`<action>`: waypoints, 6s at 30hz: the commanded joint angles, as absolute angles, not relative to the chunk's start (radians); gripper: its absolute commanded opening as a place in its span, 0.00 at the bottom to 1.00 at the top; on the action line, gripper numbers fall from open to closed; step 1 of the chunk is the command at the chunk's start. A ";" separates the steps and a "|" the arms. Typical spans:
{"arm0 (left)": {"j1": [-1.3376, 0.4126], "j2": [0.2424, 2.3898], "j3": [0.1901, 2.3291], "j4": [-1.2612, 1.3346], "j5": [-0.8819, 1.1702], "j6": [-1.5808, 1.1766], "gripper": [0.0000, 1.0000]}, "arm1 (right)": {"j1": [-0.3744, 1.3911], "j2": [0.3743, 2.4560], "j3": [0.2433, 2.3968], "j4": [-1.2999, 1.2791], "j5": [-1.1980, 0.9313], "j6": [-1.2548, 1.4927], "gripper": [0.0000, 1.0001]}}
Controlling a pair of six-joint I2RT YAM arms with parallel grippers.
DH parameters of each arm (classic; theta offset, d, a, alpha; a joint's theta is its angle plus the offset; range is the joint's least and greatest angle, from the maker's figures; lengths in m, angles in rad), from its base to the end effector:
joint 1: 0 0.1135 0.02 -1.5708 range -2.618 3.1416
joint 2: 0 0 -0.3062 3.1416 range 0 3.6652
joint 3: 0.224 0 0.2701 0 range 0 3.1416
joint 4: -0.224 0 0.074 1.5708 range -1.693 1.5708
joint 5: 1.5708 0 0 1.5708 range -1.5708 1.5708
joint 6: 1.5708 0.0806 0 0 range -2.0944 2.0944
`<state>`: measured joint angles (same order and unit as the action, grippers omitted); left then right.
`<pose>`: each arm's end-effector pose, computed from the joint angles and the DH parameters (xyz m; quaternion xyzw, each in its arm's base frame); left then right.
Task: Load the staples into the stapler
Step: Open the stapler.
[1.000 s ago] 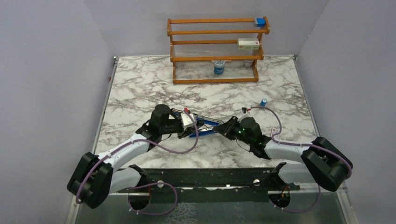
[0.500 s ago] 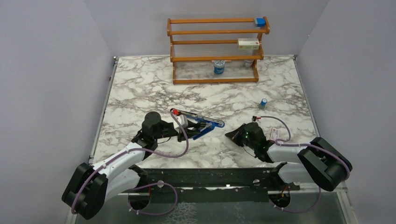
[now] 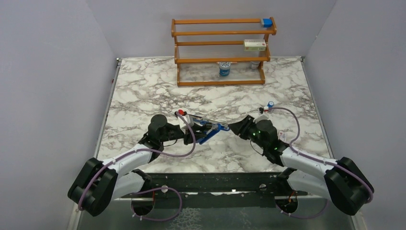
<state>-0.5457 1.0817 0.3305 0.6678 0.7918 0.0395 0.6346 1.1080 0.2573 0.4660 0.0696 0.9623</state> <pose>0.1751 -0.1735 0.2370 0.4459 0.5749 -0.4312 0.5337 0.2008 0.1408 0.1711 0.1544 0.8145 0.3799 0.4104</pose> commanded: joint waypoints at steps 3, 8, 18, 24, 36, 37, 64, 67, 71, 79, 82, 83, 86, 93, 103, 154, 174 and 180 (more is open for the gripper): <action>-0.579 1.151 0.408 0.757 0.749 0.052 0.00 | 0.630 0.988 0.350 0.426 -0.067 0.833 0.45; -0.602 1.190 0.425 0.756 0.690 0.075 0.00 | 0.630 0.958 0.415 0.375 -0.181 0.846 0.49; -0.629 1.212 0.440 0.756 0.641 0.095 0.00 | 0.630 1.026 0.466 0.310 -0.241 0.842 0.51; -0.634 1.215 0.443 0.756 0.620 0.101 0.00 | 0.630 1.067 0.468 0.297 -0.244 0.845 0.43; -0.650 1.236 0.449 0.757 0.598 0.097 0.07 | 0.630 1.186 0.522 0.270 -0.202 0.809 0.06; -0.650 1.236 0.448 0.757 0.580 0.089 0.19 | 0.632 1.182 0.526 0.256 -0.183 0.801 0.04; -1.168 1.420 0.961 0.005 -0.810 -0.569 0.99 | 0.652 1.043 0.563 0.136 0.067 0.796 0.01; -1.187 1.471 1.022 -0.086 -0.863 -0.586 0.99 | 0.652 1.034 0.559 0.134 0.071 0.799 0.01; -1.195 1.503 1.061 -0.150 -0.886 -0.601 0.90 | 0.652 1.026 0.553 0.135 0.076 0.799 0.01; -1.195 1.537 1.065 -0.162 -0.889 -0.625 0.79 | 0.652 1.026 0.547 0.144 0.069 0.808 0.01; -1.183 1.543 1.056 -0.161 -0.891 -0.643 0.75 | 0.652 1.025 0.547 0.142 0.065 0.805 0.01; -1.175 1.545 1.054 -0.160 -0.880 -0.651 0.73 | 0.652 1.024 0.547 0.143 0.064 0.804 0.01; -1.153 1.544 1.047 -0.160 -0.859 -0.669 0.70 | 0.652 1.022 0.546 0.139 0.066 0.804 0.01; -1.093 1.488 1.013 -0.157 -0.860 -0.673 0.47 | 0.652 1.019 0.537 0.136 0.079 0.805 0.01; -0.981 1.375 0.858 -0.184 -0.845 -0.702 0.24 | 0.652 1.016 0.501 0.124 0.106 0.848 0.01; -0.843 1.168 0.495 0.213 -0.736 -0.459 0.99 | 0.650 1.100 0.126 0.387 0.142 1.152 0.01; -0.743 1.152 0.689 -0.084 0.560 0.696 0.67 | 0.650 1.133 0.168 0.442 0.045 0.991 0.01; -0.701 1.274 0.716 -0.094 0.675 0.732 0.66 | 0.650 1.146 0.186 0.446 0.035 0.959 0.01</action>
<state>-0.7105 1.2140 0.6891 -0.0422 0.5114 0.6510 0.6422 1.1164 0.1867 0.5556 0.0574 1.0634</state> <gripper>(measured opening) 0.660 0.089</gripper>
